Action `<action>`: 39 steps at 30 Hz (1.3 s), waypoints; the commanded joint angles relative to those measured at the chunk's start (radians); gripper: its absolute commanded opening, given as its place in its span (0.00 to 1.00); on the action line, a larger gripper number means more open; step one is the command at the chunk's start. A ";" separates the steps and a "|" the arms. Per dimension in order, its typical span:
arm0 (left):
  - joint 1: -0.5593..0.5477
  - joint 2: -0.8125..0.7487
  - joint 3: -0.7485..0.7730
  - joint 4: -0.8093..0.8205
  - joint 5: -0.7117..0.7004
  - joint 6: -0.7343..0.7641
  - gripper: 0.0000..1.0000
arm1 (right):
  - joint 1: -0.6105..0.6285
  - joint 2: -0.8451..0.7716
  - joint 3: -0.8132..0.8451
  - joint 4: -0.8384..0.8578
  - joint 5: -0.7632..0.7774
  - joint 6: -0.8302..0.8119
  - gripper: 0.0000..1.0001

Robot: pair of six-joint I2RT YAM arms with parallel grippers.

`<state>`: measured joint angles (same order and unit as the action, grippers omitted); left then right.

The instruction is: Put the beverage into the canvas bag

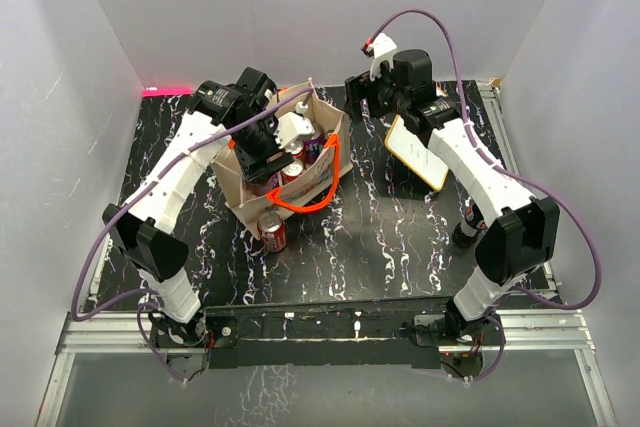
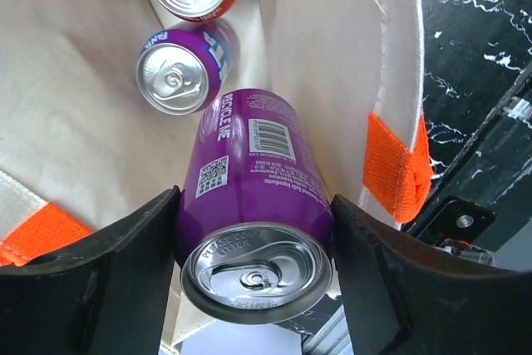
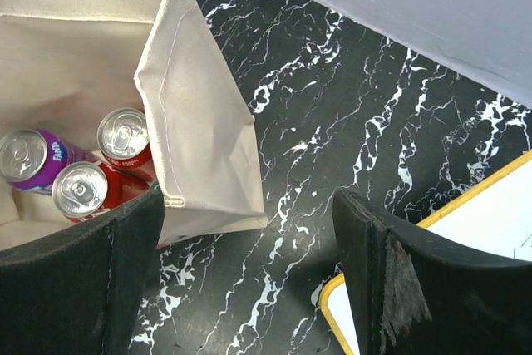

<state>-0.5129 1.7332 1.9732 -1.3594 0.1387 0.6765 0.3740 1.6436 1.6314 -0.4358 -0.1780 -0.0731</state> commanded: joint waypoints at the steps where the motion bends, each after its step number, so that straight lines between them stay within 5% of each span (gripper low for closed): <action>1: -0.001 -0.070 -0.041 -0.070 -0.005 0.016 0.00 | -0.031 0.008 0.001 0.095 -0.089 -0.011 0.85; 19: 0.000 -0.149 -0.324 0.040 0.099 -0.026 0.00 | -0.066 -0.023 -0.047 0.062 -0.431 -0.146 0.84; 39: 0.002 -0.044 -0.365 0.366 0.023 -0.074 0.00 | -0.080 -0.027 -0.070 0.050 -0.339 -0.145 0.84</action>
<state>-0.5129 1.6978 1.6150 -1.0573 0.1642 0.6083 0.3027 1.6623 1.5402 -0.4294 -0.5453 -0.2333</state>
